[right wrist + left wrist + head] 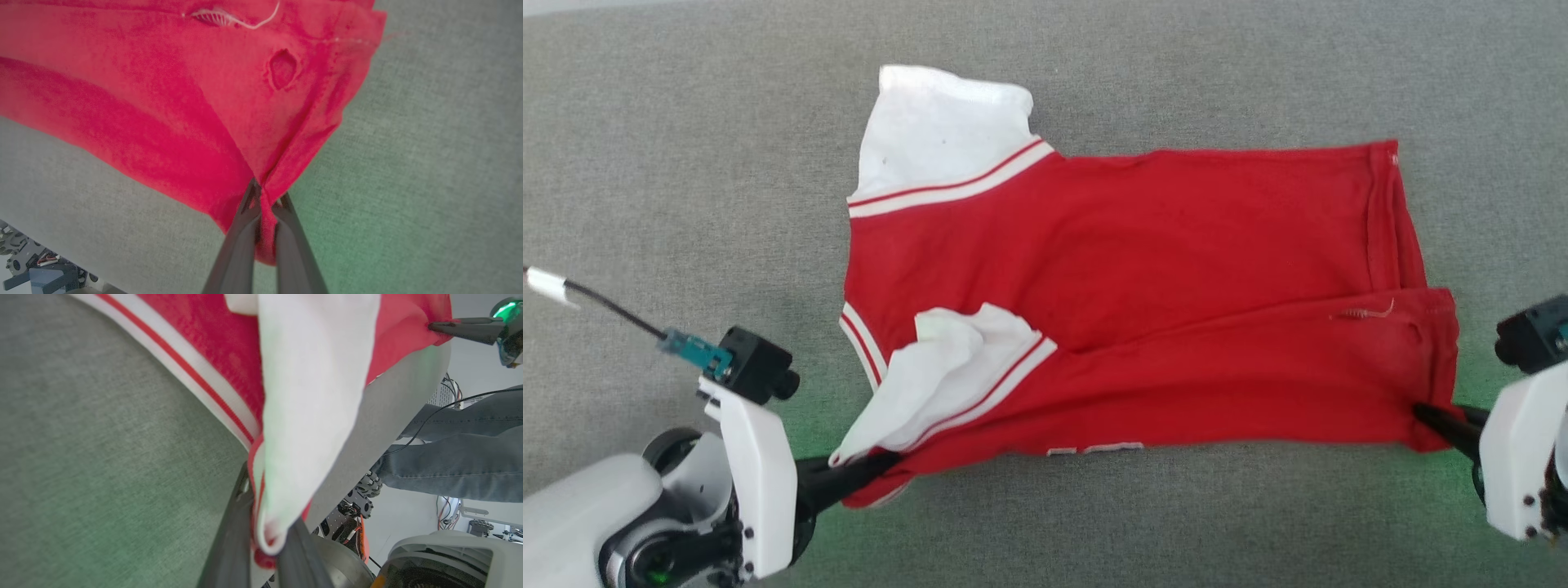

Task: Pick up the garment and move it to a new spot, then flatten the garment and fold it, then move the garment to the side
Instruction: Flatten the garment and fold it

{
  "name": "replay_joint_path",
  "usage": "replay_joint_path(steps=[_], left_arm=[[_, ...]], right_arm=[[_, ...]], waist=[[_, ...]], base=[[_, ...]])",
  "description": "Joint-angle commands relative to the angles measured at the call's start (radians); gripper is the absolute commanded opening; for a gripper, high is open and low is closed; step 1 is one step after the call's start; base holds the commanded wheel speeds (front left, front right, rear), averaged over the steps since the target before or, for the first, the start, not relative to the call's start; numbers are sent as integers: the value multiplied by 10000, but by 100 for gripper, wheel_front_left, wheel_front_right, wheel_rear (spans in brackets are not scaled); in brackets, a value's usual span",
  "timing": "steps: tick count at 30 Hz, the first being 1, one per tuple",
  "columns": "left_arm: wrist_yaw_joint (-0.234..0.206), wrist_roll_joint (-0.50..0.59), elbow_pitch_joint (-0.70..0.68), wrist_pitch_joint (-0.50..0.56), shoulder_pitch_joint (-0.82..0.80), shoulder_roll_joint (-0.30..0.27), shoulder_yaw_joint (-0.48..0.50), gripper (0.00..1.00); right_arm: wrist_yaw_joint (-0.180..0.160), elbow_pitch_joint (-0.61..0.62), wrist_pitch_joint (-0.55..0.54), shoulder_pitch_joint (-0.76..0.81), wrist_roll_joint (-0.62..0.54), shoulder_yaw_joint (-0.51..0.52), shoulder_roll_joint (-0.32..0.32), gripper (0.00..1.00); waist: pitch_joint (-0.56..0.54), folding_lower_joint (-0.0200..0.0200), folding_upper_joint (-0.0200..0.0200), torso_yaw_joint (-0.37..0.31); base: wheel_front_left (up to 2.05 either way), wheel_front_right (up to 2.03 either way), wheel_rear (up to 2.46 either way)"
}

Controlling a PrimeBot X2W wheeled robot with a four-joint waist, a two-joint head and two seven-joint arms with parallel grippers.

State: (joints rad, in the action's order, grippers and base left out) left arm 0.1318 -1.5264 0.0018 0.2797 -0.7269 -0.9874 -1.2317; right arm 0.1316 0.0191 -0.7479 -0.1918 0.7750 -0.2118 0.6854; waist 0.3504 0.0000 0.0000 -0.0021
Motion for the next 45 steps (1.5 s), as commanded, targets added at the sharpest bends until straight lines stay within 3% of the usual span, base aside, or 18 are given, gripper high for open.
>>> replay_joint_path(steps=[1, 6, 7, 8, 9, 10, 11, 13, 14, 19, 24, 28, 32, 35, 45], left_arm=[[-25, 141, -215, -135, 236, -145, -42, 0], [-25, 133, -480, -409, 528, -375, -71, 0], [-25, 134, -470, -465, 565, -367, -75, 0], [-25, 197, -433, -550, 577, -372, -64, 0], [-25, 197, -433, -550, 577, -372, -64, 0], [-25, 184, -402, -630, 582, -353, -49, 28], [-25, 93, -407, -695, 615, -299, -42, 39], [-25, 126, -458, -910, 567, -318, 62, 93], [-25, 140, -444, -1056, 565, -356, 122, 100], [-25, 248, -234, -2157, 636, -611, 554, 100], [-102, 812, 633, -3867, 374, -647, 1257, 100], [-436, 1098, 1619, -4920, -147, -319, 1925, 100], [-729, 1433, 2879, -5301, -891, 231, 2638, 100], [-633, 1881, 4116, -4756, -1811, 515, 2592, 100], [-285, 1728, 7145, -291, -3921, 810, 1841, 100]], right_arm=[[-18, 268, -75, 413, 12, 238, 11, 0], [-18, 736, -98, 948, -154, 776, -198, 2], [-18, 798, -21, 968, -239, 858, -264, 31], [-18, 821, 83, 967, -332, 977, -359, 100], [-18, 821, 83, 967, -332, 977, -359, 100], [-18, 851, 163, 969, -429, 1064, -429, 100], [-18, 887, 266, 979, -510, 1139, -501, 100], [-18, 936, 598, 967, -692, 1440, -727, 100], [-18, 970, 796, 952, -832, 1564, -826, 100], [-12, 1264, 2510, 707, -1842, 1852, -1433, 100], [-12, 1186, 5227, 339, -2918, 1587, -2207, 100], [-14, 873, 7139, 52, -3633, 1463, -3142, 100], [-12, 504, 8433, -115, -3959, 1547, -4007, 100], [-12, 155, 8919, -230, -4079, 1458, -4445, 100], [-12, -444, 9263, -284, -3828, 1234, -4753, 100]], waist=[[-41, 0, 0, -7], [-77, 0, 0, -13], [-89, 0, 0, -12], [-107, 0, 0, -16], [-107, 0, 0, -16], [-117, 0, 0, -16], [-136, 0, 0, -14], [-172, 0, 0, -18], [-189, 0, 0, -28], [-240, 0, 0, -253], [-195, 0, 0, -729], [-80, 0, 0, -1262], [70, 0, 0, -1912], [277, 0, 0, -2524], [669, 0, 0, -3470]], base=[[0, 0, 0], [0, 0, 0], [0, 0, 0], [0, 0, 0], [0, 0, 0], [0, 0, 0], [0, 0, 0], [0, 0, 0], [0, 0, 0], [0, 0, 0], [0, 0, 0], [0, 0, 0], [0, 0, 0], [0, 0, 0], [0, 0, 0]])
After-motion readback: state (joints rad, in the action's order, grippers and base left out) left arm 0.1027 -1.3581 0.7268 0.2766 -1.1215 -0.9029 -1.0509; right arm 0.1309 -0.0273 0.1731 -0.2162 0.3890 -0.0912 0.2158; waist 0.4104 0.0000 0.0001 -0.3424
